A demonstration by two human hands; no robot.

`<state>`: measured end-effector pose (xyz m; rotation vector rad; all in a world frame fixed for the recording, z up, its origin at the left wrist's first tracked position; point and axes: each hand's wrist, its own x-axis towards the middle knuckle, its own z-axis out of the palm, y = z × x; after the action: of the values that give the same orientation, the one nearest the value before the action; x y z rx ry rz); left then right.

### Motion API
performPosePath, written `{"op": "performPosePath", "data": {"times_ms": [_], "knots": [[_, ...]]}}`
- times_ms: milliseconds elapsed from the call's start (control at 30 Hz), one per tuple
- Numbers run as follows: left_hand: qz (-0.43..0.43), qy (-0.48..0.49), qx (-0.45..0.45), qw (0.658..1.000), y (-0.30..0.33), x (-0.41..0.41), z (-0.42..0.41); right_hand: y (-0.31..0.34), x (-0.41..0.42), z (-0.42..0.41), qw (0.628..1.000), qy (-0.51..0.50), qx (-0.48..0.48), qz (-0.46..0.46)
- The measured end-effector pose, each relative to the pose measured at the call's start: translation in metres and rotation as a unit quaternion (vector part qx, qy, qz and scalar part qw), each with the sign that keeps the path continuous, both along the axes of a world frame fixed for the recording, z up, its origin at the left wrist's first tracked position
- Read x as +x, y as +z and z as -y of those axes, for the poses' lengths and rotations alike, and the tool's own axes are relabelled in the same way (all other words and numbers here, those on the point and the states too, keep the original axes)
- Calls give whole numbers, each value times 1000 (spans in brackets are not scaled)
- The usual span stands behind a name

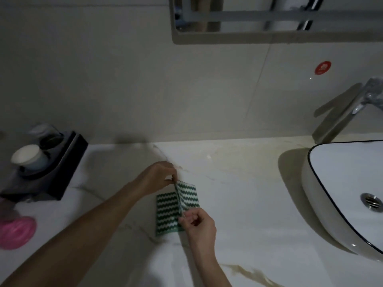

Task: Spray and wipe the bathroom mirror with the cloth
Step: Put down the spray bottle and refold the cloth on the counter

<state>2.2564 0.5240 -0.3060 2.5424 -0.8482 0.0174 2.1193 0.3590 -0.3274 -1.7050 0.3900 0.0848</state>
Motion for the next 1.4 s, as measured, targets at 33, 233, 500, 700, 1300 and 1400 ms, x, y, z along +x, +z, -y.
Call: {"op": "performPosePath", "data": {"times_ms": [33, 233, 500, 700, 1300, 1400], "knots": [[-5, 13, -13, 1000, -3, -3, -7, -2, 0, -7, 1000, 3, -2, -5], [-47, 81, -35, 995, -30, -11, -32, -16, -4, -43, 996, 56, -50, -45], [-92, 113, 5, 989, -74, -21, -47, -50, -5, -74, 979, 56, -198, -18], [-39, 158, 13, 987, -80, -41, -57, -51, -4, -65, 964, 162, -212, -23], [-207, 366, -111, 901, -69, -126, -2, -28, 15, 20, 970, 70, -210, -101], [-220, 382, -131, 888, -69, -127, 1, -24, 15, 27, 972, 60, -211, -88]]}}
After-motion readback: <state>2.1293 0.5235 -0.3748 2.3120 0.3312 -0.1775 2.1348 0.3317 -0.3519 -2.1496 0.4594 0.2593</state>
